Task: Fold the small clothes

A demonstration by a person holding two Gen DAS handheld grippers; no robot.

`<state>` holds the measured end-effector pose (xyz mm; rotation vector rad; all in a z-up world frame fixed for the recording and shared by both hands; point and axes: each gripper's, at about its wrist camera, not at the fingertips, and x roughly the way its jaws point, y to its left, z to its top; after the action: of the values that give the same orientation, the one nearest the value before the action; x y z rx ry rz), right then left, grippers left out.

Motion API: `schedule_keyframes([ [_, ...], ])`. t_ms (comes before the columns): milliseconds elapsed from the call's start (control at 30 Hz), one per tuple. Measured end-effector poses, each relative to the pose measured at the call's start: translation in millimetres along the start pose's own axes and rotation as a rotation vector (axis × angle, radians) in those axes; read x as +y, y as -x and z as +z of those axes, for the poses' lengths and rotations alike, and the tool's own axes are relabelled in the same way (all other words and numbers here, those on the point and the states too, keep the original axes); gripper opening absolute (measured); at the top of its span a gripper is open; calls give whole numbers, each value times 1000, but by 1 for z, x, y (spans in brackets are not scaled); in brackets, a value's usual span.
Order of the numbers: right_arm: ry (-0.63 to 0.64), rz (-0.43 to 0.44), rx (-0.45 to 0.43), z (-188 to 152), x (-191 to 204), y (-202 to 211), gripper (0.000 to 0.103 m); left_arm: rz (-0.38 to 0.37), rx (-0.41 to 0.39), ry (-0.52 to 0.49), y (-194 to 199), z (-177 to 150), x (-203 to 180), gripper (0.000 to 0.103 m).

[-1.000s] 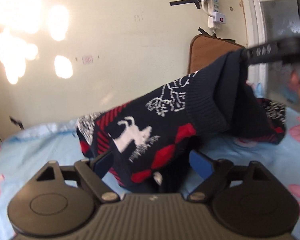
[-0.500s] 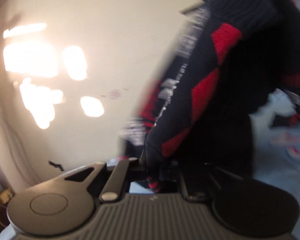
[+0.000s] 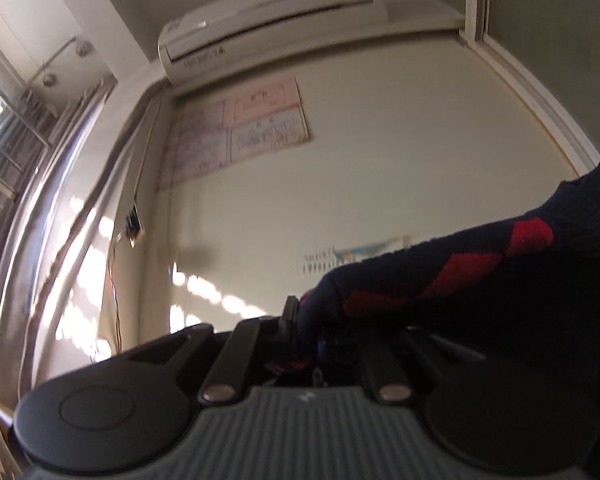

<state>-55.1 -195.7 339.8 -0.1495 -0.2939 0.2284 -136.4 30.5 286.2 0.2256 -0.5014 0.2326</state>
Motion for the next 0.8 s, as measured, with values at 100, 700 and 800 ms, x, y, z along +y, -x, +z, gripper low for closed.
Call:
schedule_keyframes([
  [100,20,-18,-71,28,-3,7,16,30,-112,-48,2,37,-2,8],
  [700,-32,109,439,-173,24,-126,18,-47,485,-107,-73,-158,-40,8],
  [800,-24,130,652,-260,49,-165,34,-61,741,-146,-101,-258,-64,8],
])
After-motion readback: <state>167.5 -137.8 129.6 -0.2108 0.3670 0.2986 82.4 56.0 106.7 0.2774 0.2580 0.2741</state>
